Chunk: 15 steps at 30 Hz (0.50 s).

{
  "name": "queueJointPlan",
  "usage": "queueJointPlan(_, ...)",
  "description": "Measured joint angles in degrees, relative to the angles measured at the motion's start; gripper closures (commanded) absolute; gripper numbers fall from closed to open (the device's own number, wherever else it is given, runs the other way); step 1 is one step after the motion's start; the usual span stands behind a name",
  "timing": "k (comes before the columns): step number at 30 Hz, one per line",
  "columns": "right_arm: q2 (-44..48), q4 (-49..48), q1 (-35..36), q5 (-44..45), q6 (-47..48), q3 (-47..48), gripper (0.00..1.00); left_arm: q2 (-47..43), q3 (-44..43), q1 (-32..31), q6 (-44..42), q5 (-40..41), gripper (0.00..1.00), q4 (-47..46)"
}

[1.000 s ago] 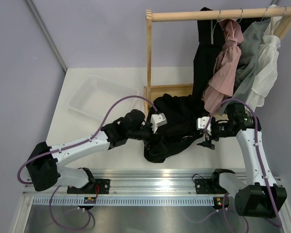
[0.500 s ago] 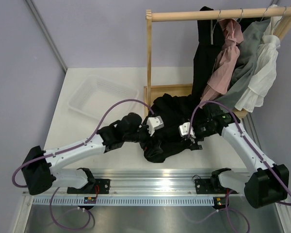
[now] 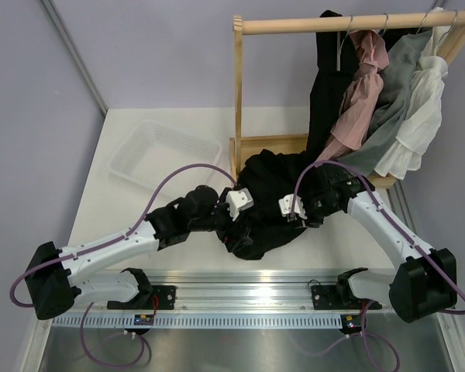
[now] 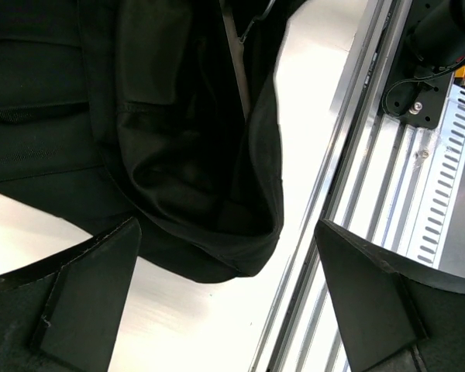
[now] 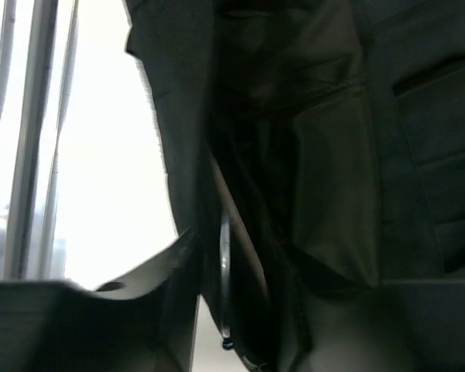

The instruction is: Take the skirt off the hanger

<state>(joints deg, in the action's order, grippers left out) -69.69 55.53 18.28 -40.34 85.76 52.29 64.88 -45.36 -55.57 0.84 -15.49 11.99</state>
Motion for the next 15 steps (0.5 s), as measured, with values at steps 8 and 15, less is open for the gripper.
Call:
queueJointPlan(8, -0.7, 2.9, 0.7, 0.4, -1.1, 2.0, 0.62, 2.6, 0.0, -0.2, -0.9, -1.0, 0.01, -0.1)
queueJointPlan(15, -2.6, 2.8, 3.1, 0.8, -1.4, 2.1, 1.0, 3.6, 0.0, -1.2, -1.0, -0.8, 0.01, 0.0)
